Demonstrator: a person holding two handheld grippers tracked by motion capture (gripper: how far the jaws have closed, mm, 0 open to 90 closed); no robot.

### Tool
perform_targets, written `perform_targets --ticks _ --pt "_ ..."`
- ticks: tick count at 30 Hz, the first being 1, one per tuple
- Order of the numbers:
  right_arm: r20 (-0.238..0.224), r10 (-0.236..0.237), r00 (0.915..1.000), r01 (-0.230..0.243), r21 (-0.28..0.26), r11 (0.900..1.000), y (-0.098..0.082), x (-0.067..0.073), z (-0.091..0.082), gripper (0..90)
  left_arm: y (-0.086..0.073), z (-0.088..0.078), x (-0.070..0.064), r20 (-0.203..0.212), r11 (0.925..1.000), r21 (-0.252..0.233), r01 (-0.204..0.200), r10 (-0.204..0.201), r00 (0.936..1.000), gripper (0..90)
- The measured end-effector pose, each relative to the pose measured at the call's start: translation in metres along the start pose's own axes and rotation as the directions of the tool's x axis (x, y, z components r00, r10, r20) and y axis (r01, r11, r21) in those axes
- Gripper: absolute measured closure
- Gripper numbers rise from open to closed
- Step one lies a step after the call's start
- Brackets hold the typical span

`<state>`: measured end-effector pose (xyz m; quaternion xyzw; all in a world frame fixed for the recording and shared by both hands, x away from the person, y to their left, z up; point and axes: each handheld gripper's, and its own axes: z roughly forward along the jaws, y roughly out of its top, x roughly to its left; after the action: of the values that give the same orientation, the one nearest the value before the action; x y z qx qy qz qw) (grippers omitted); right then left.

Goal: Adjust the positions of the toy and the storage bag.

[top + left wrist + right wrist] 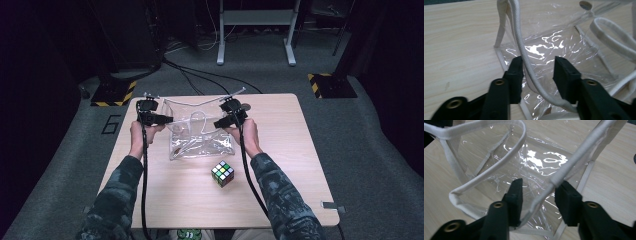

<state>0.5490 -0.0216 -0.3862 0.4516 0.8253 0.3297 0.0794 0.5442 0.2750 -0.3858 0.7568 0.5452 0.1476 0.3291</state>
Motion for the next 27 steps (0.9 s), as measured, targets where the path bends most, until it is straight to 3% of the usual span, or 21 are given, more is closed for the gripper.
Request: perform_targets --ticks 3,6,10,14,17,22,27 --pt "0.021 -0.023 0.9995 0.023 -0.001 1.000 -0.003 -0.001 0.003 70.9 -0.004 0.003 -0.003 -0.051 0.9996 -0.001 -0.029 0.029 0.9983 75.0" --pt "0.046 -0.035 0.9983 0.035 -0.001 0.999 -0.006 -0.001 0.005 81.9 -0.009 0.004 -0.007 -0.104 0.9970 -0.009 -0.076 0.075 0.9917 87.5" --pt "0.084 -0.060 0.9946 0.060 -0.004 0.998 -0.010 -0.002 0.006 87.3 -0.015 0.005 -0.012 -0.148 0.9930 -0.028 -0.114 0.109 0.9830 88.3" --pt "0.129 -0.086 0.9879 0.090 -0.021 0.996 -0.011 -0.006 -0.005 87.9 -0.012 -0.001 -0.011 -0.186 0.9831 -0.027 -0.181 0.173 0.9673 88.5" --pt "0.168 -0.089 0.9818 0.094 -0.025 0.995 -0.012 -0.017 -0.020 88.1 -0.006 -0.009 -0.008 -0.179 0.9752 -0.017 -0.221 0.214 0.9602 88.6" --pt "0.197 -0.016 0.9803 0.027 -0.055 0.998 -0.024 -0.052 -0.057 88.3 0.006 -0.019 -0.005 -0.146 0.9698 -0.035 -0.241 0.234 0.9612 88.7" --pt "0.201 0.014 0.9795 -0.004 -0.047 0.999 -0.039 -0.068 -0.077 88.2 0.020 -0.017 -0.013 -0.129 0.9616 -0.013 -0.274 0.270 0.9540 88.7"
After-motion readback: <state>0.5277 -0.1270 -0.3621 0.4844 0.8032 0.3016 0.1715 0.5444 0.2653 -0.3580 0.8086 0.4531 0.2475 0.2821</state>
